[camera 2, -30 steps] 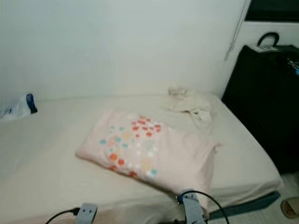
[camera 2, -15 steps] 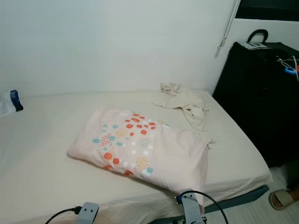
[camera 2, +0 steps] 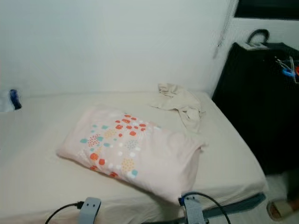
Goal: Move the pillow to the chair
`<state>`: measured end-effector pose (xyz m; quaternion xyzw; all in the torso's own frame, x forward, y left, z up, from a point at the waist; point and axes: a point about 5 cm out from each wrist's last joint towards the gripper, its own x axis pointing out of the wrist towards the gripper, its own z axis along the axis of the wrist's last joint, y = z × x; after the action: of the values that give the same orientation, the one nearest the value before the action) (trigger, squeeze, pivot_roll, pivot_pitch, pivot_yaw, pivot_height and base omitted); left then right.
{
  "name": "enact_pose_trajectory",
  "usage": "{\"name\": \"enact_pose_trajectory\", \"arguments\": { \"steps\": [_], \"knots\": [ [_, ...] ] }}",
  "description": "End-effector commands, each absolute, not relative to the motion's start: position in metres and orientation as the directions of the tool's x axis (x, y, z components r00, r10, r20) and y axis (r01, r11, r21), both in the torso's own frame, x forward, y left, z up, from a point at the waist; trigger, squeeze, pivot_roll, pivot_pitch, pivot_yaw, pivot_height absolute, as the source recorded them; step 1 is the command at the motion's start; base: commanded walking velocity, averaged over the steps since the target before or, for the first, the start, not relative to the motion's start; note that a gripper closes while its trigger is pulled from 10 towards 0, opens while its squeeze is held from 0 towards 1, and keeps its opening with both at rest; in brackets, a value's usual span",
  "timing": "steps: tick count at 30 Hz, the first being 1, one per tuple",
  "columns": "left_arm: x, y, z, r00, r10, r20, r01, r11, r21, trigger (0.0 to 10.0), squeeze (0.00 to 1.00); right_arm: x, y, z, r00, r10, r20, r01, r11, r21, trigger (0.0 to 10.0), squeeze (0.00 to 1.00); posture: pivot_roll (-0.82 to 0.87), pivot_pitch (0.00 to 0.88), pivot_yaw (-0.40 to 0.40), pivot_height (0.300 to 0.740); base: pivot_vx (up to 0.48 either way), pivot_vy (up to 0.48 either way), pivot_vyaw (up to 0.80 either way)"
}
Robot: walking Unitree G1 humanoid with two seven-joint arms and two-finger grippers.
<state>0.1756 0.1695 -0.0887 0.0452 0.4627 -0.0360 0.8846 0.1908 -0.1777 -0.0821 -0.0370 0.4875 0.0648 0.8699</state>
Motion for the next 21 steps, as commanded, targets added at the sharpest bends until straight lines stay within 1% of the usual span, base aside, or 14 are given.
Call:
{"name": "enact_pose_trajectory", "arguments": {
  "steps": [1,3,5,8,12,14,21],
  "knots": [
    [0.168,0.175,-0.092,0.545,-0.011,-0.838,0.106,0.993,0.056,10.0,0.00,0.193,-0.172,-0.081,0.530,0.086,-0.844,-0.144,0.990,0.010,10.0,0.00,0.10,0.000,-0.063,0.740,0.000,0.000,0.80],
    [0.168,0.175,-0.092,0.545,-0.012,-0.838,0.107,0.993,0.055,10.0,0.00,0.193,-0.174,-0.082,0.529,0.072,-0.846,-0.130,0.992,0.003,10.0,0.00,0.10,0.000,-0.061,0.740,0.000,0.000,0.63],
    [0.169,0.175,-0.092,0.545,-0.014,-0.838,0.108,0.993,0.054,10.0,0.00,0.192,-0.175,-0.082,0.529,0.065,-0.846,-0.117,0.993,0.004,10.0,0.00,0.10,0.000,-0.061,0.740,0.000,0.000,0.00],
    [0.169,0.174,-0.092,0.545,-0.022,-0.838,0.110,0.993,0.046,10.0,0.00,0.191,-0.180,-0.082,0.521,0.019,-0.853,-0.108,0.993,-0.044,10.0,0.00,0.09,0.000,-0.062,0.740,0.000,0.000,0.00],
    [0.169,0.173,-0.092,0.546,-0.027,-0.838,0.111,0.993,0.041,10.0,0.00,0.190,-0.183,-0.083,0.516,0.002,-0.857,-0.104,0.993,-0.060,10.0,0.00,0.09,0.000,-0.064,0.740,0.000,0.000,0.00],
    [0.169,0.171,-0.091,0.547,-0.040,-0.836,0.130,0.991,0.038,10.0,0.00,0.190,-0.183,-0.083,0.517,0.003,-0.856,-0.102,0.993,-0.058,10.0,0.00,0.09,0.000,-0.068,0.740,0.000,-0.289,0.00],
    [0.170,0.170,-0.092,0.546,-0.044,-0.836,0.136,0.990,0.037,10.0,0.00,0.190,-0.184,-0.082,0.519,-0.002,-0.855,-0.098,0.993,-0.062,10.0,0.00,0.09,0.000,-0.069,0.740,0.000,-0.480,0.00]
  ]
}}
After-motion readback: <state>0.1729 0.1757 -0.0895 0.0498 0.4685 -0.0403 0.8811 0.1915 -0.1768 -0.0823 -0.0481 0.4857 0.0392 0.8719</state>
